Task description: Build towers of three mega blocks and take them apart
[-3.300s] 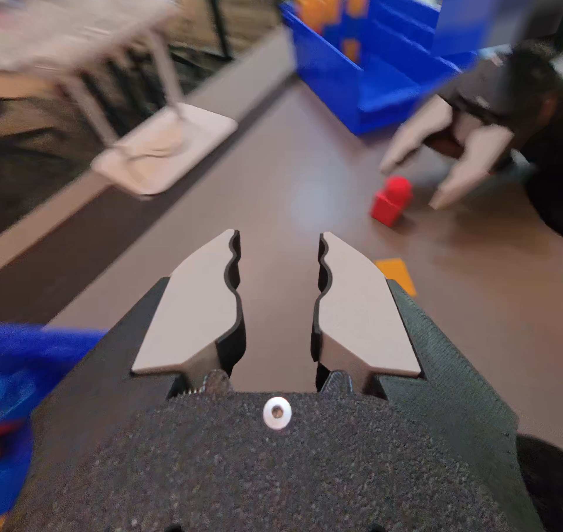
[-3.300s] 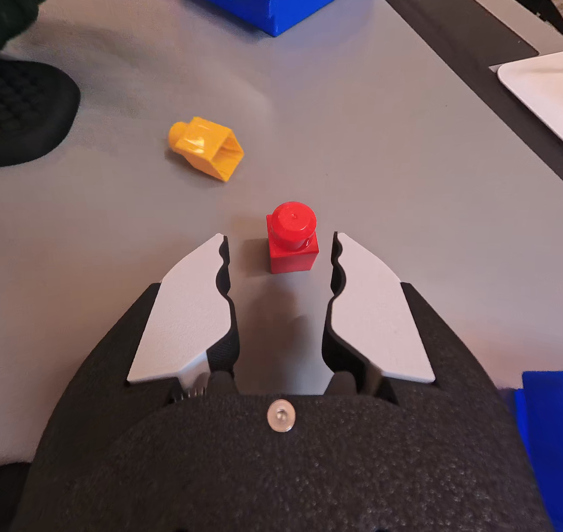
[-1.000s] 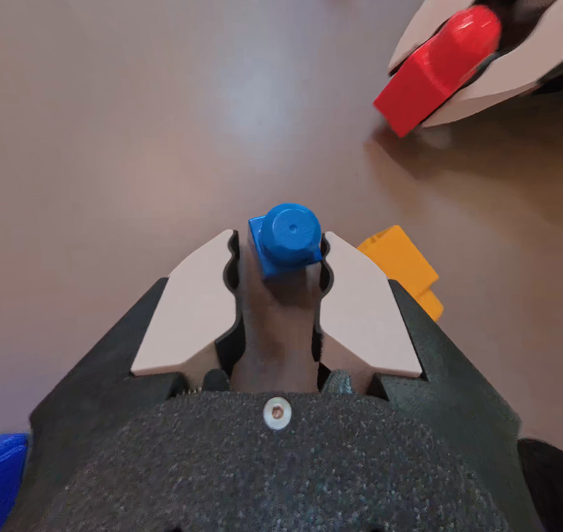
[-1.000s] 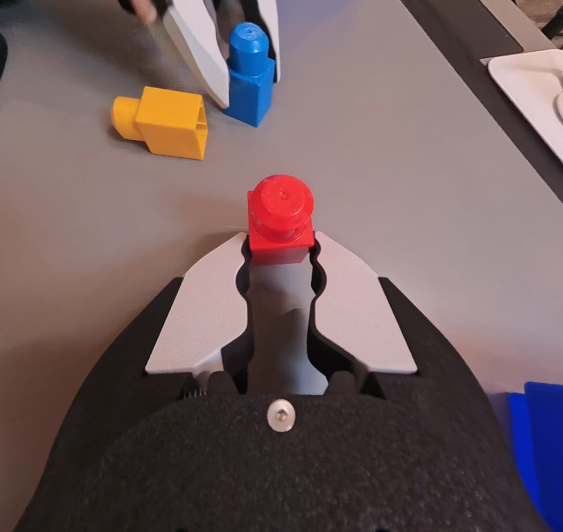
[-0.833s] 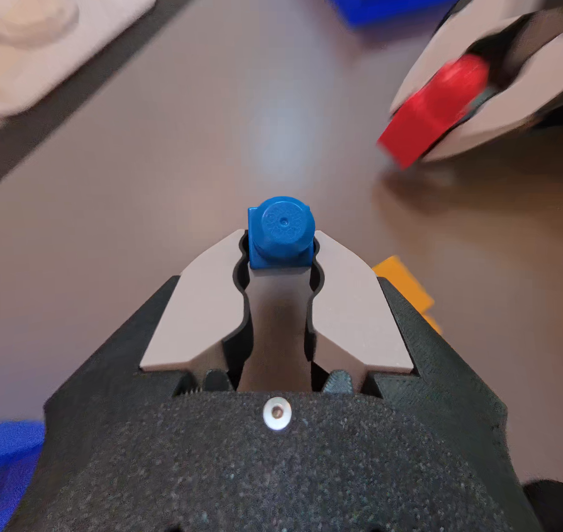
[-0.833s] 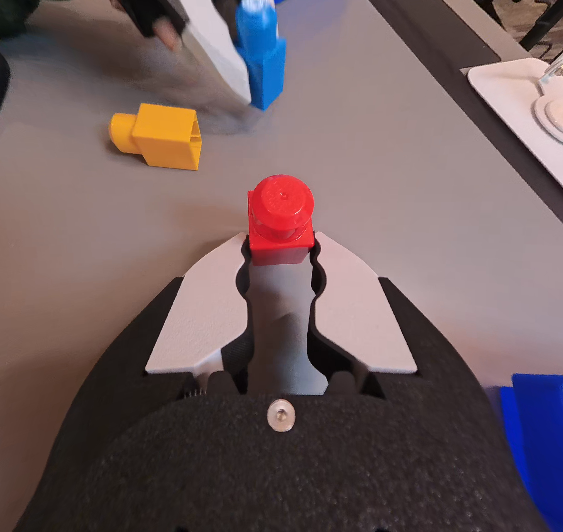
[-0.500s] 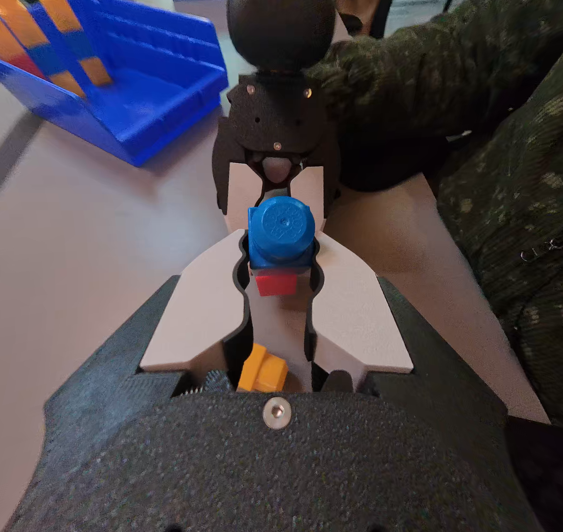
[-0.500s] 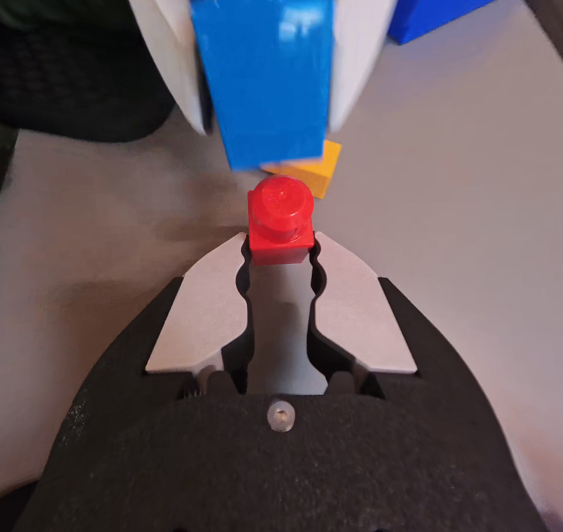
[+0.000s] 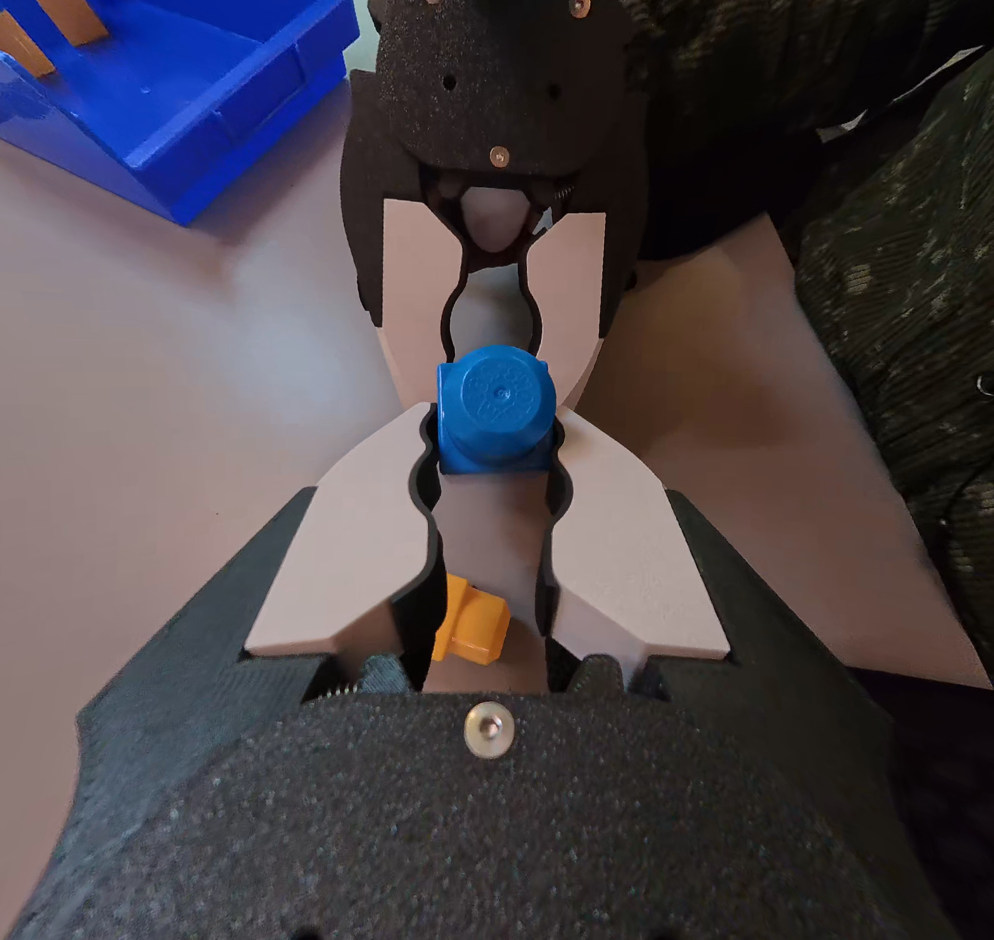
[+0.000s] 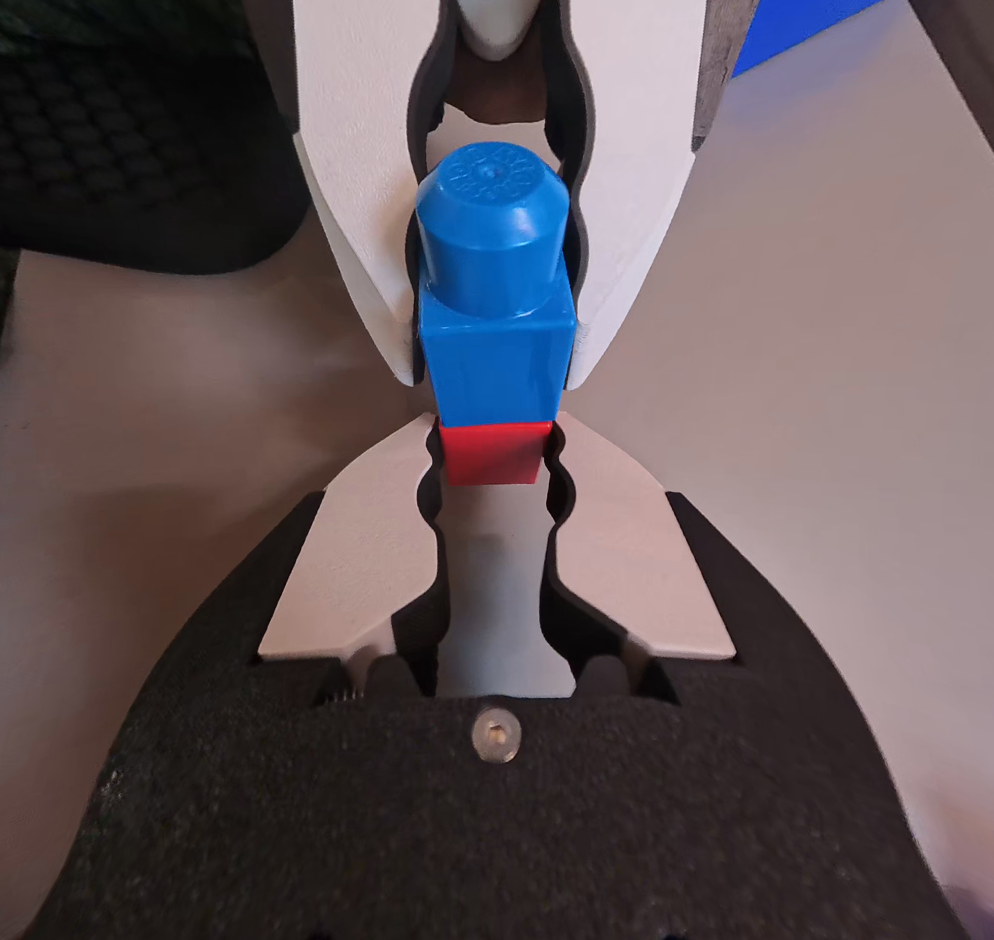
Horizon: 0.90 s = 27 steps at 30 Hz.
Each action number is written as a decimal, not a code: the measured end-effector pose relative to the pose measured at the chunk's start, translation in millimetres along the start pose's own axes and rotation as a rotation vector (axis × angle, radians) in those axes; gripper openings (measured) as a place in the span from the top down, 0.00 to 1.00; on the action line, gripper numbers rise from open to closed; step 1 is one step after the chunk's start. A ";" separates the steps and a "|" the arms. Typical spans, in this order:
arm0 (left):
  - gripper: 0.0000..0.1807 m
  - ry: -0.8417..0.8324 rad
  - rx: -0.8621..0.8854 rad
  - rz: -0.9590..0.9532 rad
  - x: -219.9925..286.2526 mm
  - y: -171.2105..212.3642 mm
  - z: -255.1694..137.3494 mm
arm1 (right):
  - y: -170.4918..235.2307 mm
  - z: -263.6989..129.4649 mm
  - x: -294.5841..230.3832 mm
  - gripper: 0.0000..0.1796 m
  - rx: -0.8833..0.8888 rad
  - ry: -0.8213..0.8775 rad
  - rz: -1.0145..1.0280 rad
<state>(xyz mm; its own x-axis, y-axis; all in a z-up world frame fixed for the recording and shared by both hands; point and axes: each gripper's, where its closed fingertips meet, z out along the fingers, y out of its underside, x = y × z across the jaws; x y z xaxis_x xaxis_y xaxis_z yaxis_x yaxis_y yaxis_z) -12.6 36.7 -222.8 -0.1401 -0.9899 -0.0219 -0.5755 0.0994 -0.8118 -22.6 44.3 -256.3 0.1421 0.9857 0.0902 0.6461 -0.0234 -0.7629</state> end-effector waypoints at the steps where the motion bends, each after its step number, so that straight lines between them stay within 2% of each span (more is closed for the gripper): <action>1: 0.79 0.013 0.013 -0.006 1.1 -0.8 -1.1 | -1.5 -0.1 -0.4 0.80 0.009 0.006 -0.003; 5: 0.79 0.033 0.055 -0.003 3.8 -4.9 -7.0 | -11.7 -4.0 -3.9 0.80 0.073 -0.021 0.015; 18: 0.79 0.037 0.044 0.009 6.6 -2.0 -6.3 | -9.4 -2.8 -8.1 0.80 0.071 -0.039 -0.003; 20: 0.79 -0.029 0.072 0.013 -2.4 -9.6 -11.9 | -13.2 -5.5 -3.6 0.80 0.087 -0.016 0.002; 21: 0.74 -0.097 0.091 0.014 -11.9 -14.4 -18.0 | -17.2 -9.2 0.4 0.80 0.109 -0.003 0.017; 23: 0.72 -0.172 0.105 -0.041 -26.4 -16.2 -34.5 | -18.2 -16.5 12.3 0.80 0.128 0.050 0.040; 25: 0.72 -0.208 0.010 -0.128 -35.6 4.3 -42.8 | -8.3 -20.6 32.7 0.80 0.101 0.154 0.056; 27: 0.70 -0.234 -0.191 -0.176 -36.7 40.7 -42.2 | 2.2 -23.1 52.8 0.80 0.083 0.235 0.106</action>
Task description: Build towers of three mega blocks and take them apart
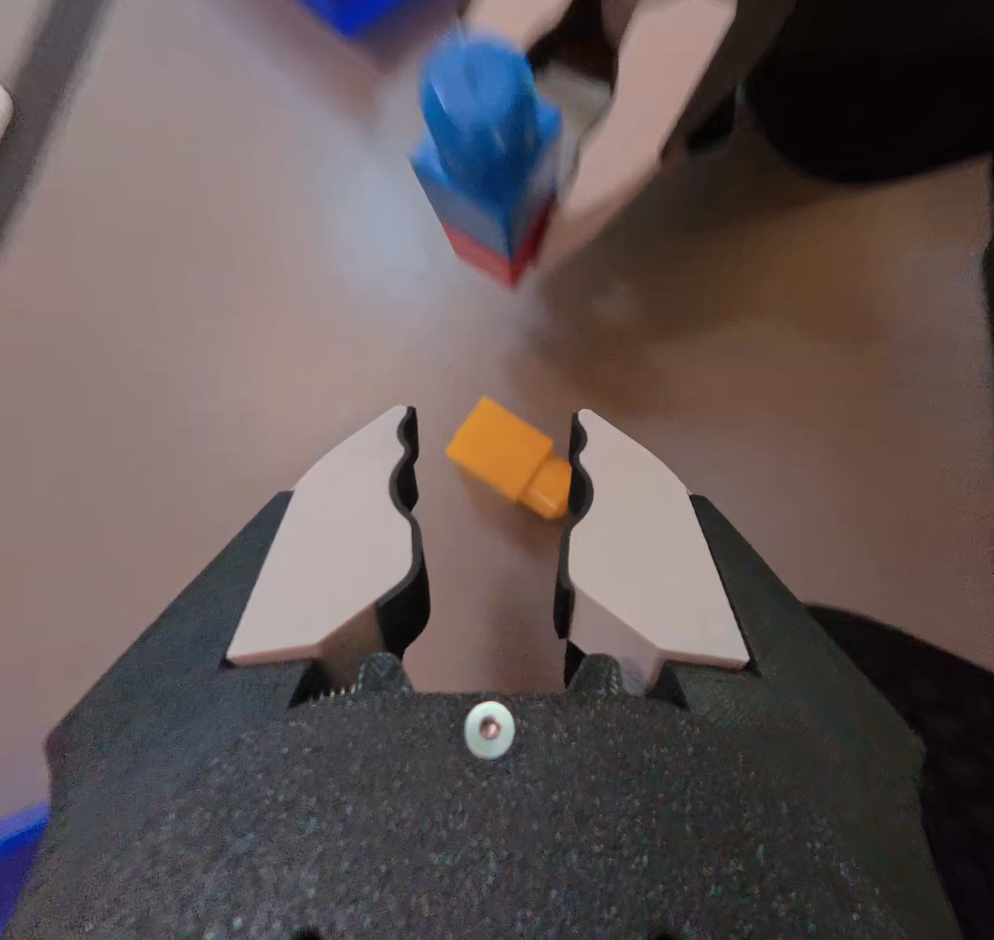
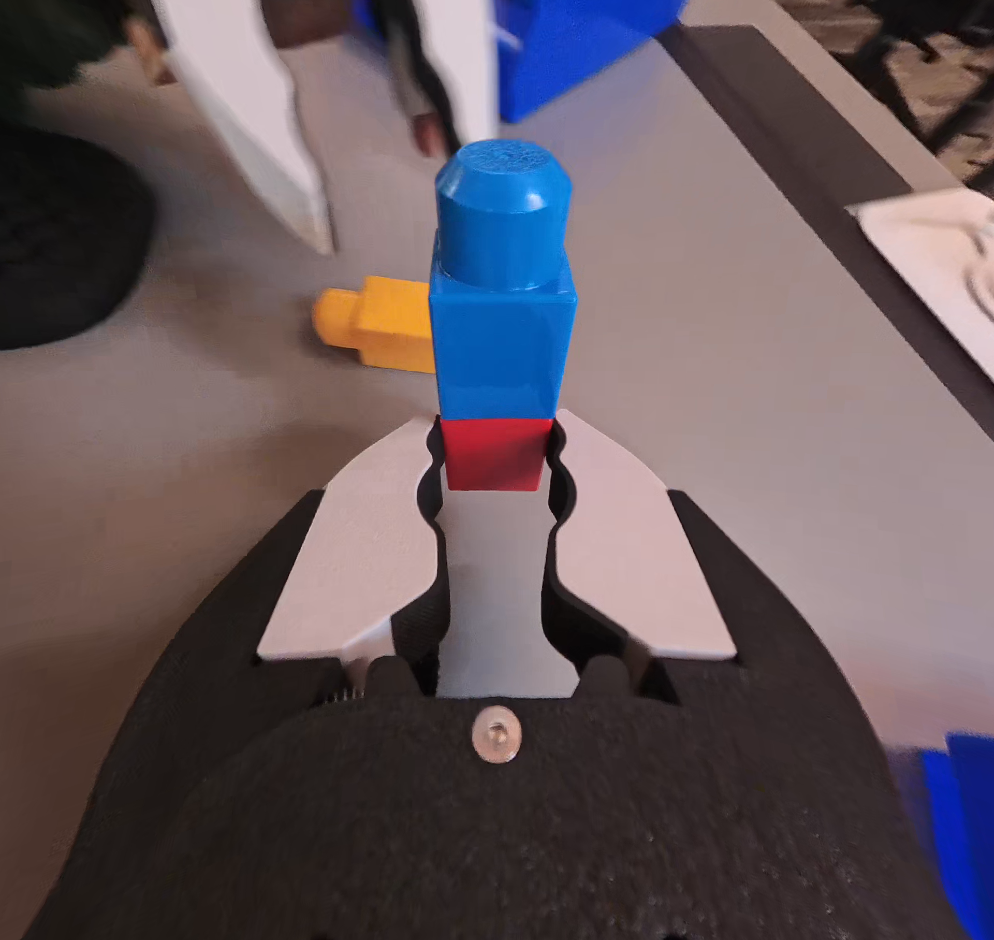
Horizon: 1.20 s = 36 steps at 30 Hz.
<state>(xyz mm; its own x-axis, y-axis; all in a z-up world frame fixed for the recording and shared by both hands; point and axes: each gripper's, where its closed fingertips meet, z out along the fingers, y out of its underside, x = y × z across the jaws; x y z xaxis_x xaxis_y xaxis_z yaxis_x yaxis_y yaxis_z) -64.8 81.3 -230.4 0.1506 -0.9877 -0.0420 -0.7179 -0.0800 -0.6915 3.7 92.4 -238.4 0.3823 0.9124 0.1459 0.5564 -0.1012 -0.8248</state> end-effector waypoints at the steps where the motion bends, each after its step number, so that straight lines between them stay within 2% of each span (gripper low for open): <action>1: 0.68 0.030 -0.081 -0.020 5.9 13.7 4.0 | 4.3 0.4 9.3 0.80 -0.010 0.035 0.020; 3: 0.66 0.084 -0.211 -0.066 18.3 32.8 11.7 | 12.0 0.2 22.6 0.80 -0.026 0.086 0.043; 9: 0.68 -0.061 -0.440 0.026 1.5 67.2 28.5 | 14.4 -1.7 29.6 0.79 -0.024 0.115 0.056; 12: 0.73 -0.247 -0.412 0.102 -30.6 62.5 12.2 | 15.1 -0.9 28.4 0.79 -0.028 0.110 0.049; 15: 0.76 -0.370 -0.324 0.084 -55.3 52.3 -0.1 | 16.7 0.5 27.9 0.79 -0.033 0.104 0.054; 18: 0.78 -0.279 -0.173 0.003 -53.9 42.5 3.3 | 17.0 0.5 27.5 0.79 -0.035 0.101 0.054; 21: 0.70 -0.009 -0.057 -0.042 -28.3 49.2 13.7 | 16.5 -0.1 26.4 0.79 -0.033 0.094 0.052; 23: 0.69 0.066 -0.013 -0.057 -25.0 57.5 18.8 | 16.6 -0.2 25.5 0.79 -0.034 0.088 0.050; 26: 0.74 0.059 -0.013 -0.058 -31.9 65.3 30.9 | 17.1 0.1 23.7 0.79 -0.035 0.077 0.047; 27: 0.82 0.040 -0.009 -0.028 -33.4 62.9 31.5 | 17.2 0.4 23.3 0.79 -0.037 0.074 0.046; 28: 0.85 0.055 -0.022 -0.006 -29.5 61.7 30.3 | 17.5 0.4 23.0 0.79 -0.038 0.072 0.045; 31: 0.86 0.042 0.077 0.000 -27.1 35.6 13.3 | 18.9 0.5 21.9 0.79 -0.046 0.063 0.041; 32: 0.90 0.034 0.121 0.001 -26.4 25.1 4.8 | 19.3 1.0 21.5 0.79 -0.047 0.059 0.044; 33: 0.99 0.008 0.148 0.024 -26.8 17.2 -2.9 | 20.1 1.9 20.7 0.79 -0.050 0.052 0.048; 36: 1.00 -0.026 0.165 0.080 -19.8 3.6 -11.2 | 23.4 5.1 18.7 0.79 -0.064 0.039 0.055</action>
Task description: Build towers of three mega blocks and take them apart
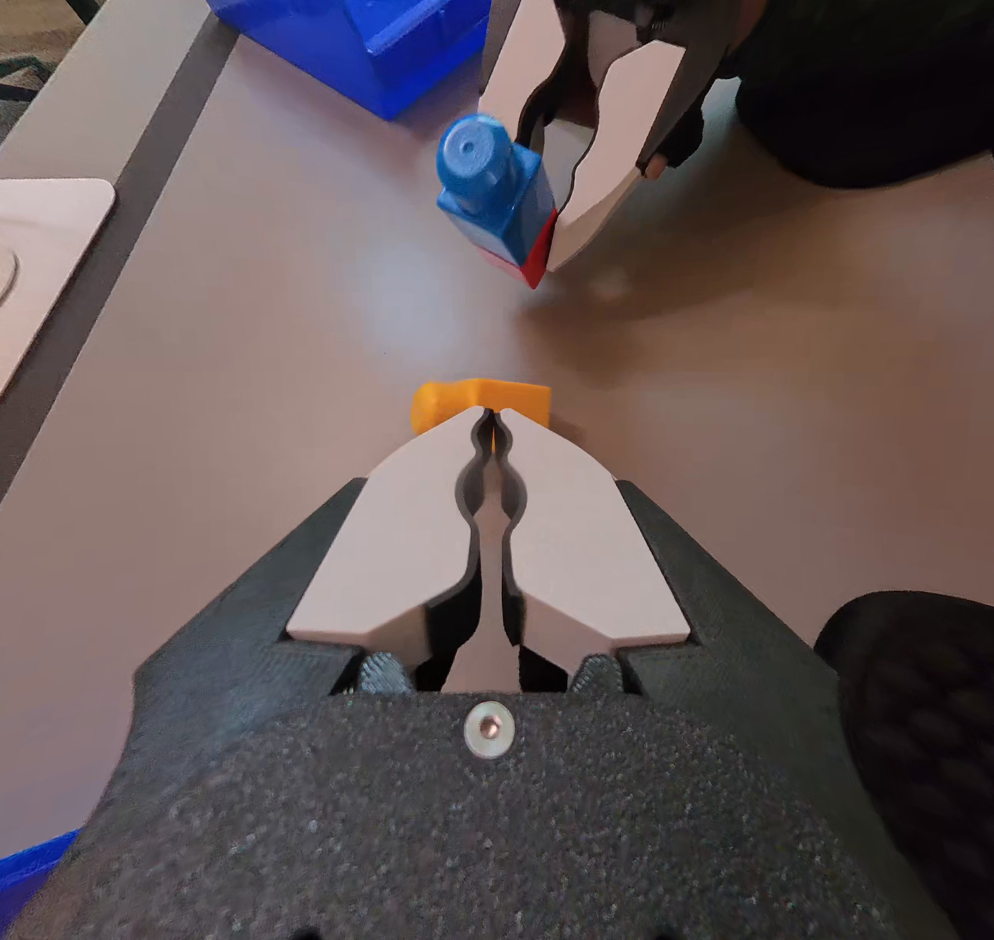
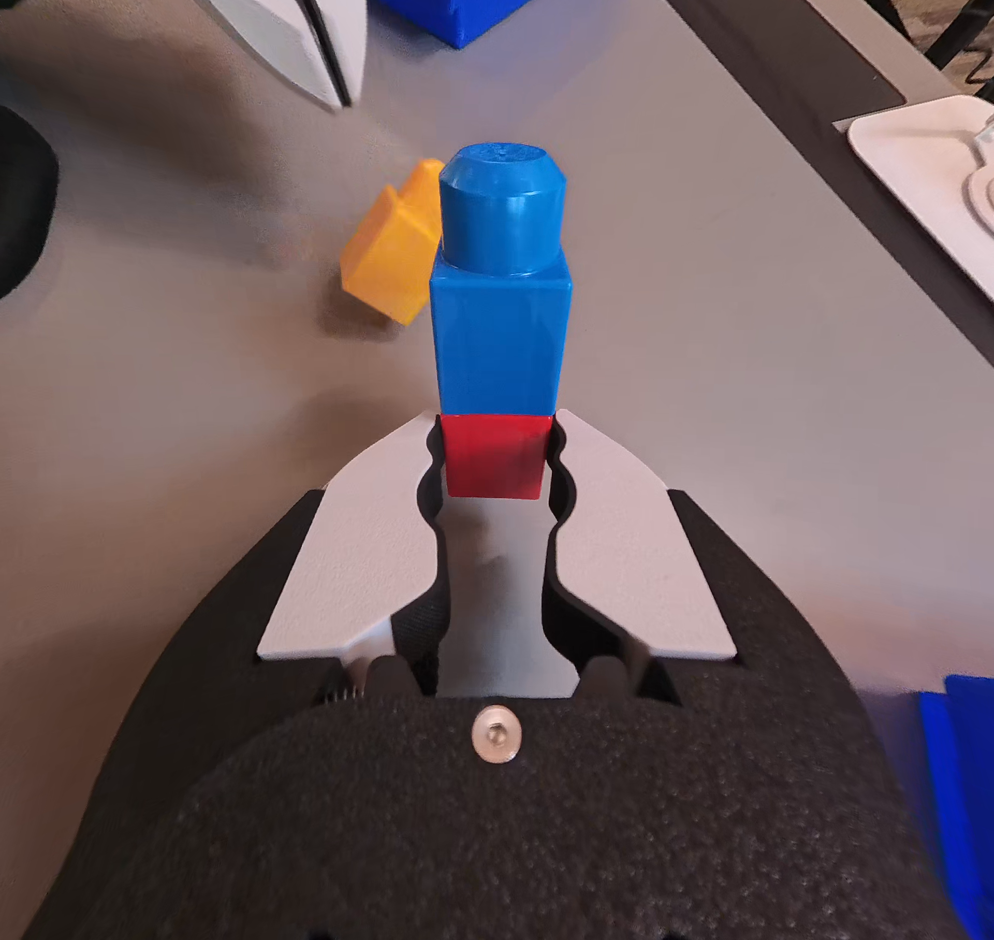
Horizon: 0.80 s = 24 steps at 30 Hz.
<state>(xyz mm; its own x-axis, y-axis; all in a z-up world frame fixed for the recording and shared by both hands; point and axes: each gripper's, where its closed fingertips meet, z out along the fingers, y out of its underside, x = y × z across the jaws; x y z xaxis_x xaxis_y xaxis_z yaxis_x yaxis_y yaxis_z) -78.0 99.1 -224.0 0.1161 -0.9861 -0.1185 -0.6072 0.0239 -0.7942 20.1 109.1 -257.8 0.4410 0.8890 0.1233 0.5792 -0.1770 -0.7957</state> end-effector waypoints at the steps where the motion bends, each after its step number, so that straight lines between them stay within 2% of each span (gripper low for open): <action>1: 1.00 -0.006 -0.018 0.008 1.2 0.5 2.9 | 1.1 1.1 -0.6 0.79 -0.005 -0.004 0.001; 5: 0.92 -0.027 -0.075 0.019 -2.4 13.0 13.0 | 4.2 2.5 -1.0 0.80 -0.023 -0.003 -0.004; 8: 0.83 -0.035 -0.085 -0.077 -10.7 19.9 12.2 | 3.3 1.4 -0.1 0.80 -0.016 -0.004 0.002; 11: 0.74 -0.054 -0.177 -0.215 -18.8 39.3 20.5 | 5.0 2.1 0.9 0.79 -0.022 -0.002 0.004; 13: 0.70 -0.076 -0.249 -0.231 -22.2 54.5 29.3 | 5.9 2.3 1.1 0.79 -0.027 -0.001 0.003; 16: 0.71 -0.125 -0.277 -0.239 -29.5 61.4 45.8 | 4.9 1.8 1.7 0.80 -0.022 0.002 0.003; 17: 0.75 -0.142 -0.267 -0.246 -32.3 59.7 50.4 | 4.9 1.9 1.6 0.79 -0.022 0.000 0.004; 18: 0.83 -0.172 -0.269 -0.242 -37.2 58.9 50.9 | 5.5 2.0 1.8 0.79 -0.025 0.001 0.003; 24: 0.84 -0.204 -0.287 -0.138 -34.4 43.3 22.4 | 6.4 0.8 3.3 0.80 -0.027 0.000 0.008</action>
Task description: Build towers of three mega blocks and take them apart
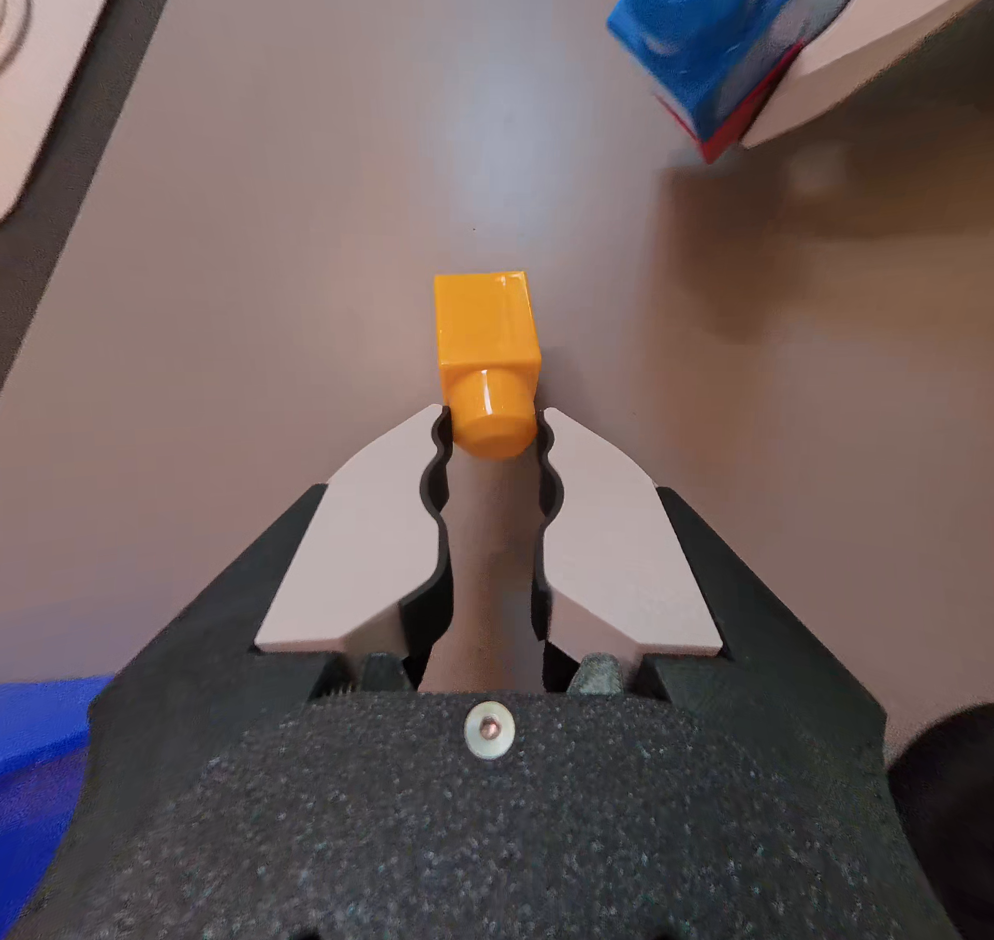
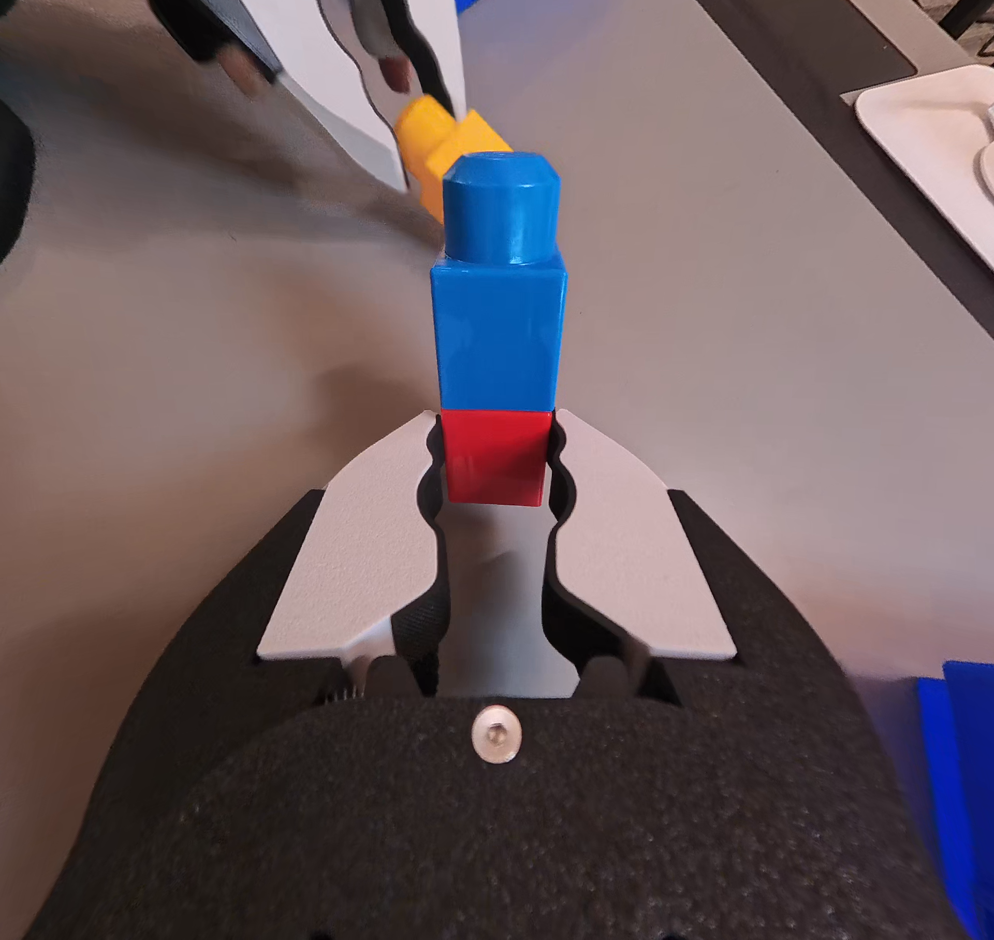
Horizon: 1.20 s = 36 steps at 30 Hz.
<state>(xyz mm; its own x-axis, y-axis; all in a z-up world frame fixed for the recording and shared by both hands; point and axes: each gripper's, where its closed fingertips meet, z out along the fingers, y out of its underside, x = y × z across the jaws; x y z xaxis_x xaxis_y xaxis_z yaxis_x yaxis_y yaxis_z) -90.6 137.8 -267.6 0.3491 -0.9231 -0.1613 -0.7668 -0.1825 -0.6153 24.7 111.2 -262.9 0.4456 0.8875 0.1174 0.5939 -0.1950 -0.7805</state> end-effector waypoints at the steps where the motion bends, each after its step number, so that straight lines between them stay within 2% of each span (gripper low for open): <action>1: 0.84 -0.004 -0.013 0.024 2.1 -0.6 -7.0 | 1.0 0.7 0.0 0.80 -0.004 -0.002 0.002; 16: 0.84 0.298 -0.189 0.192 71.8 10.6 -37.8 | 6.6 5.3 -2.9 0.79 -0.033 -0.021 0.018; 23: 0.84 0.308 -0.255 0.273 78.5 -8.7 -21.2 | 8.7 4.9 -0.5 0.79 -0.038 -0.017 0.027; 30: 0.82 0.287 -0.195 0.288 81.9 -27.2 -5.8 | 12.1 4.5 2.5 0.79 -0.050 -0.008 0.035; 36: 0.72 0.299 0.026 0.223 90.5 -34.4 -1.5 | 5.5 -1.0 7.8 0.79 0.002 -0.003 0.067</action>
<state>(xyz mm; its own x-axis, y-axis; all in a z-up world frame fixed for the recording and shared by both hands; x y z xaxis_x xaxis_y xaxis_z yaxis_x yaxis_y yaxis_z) -33.5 60.0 -259.9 -0.0006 -0.9980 -0.0634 -0.7908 0.0393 -0.6108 32.1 116.6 -265.7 0.4822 0.8738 0.0634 0.5619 -0.2530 -0.7876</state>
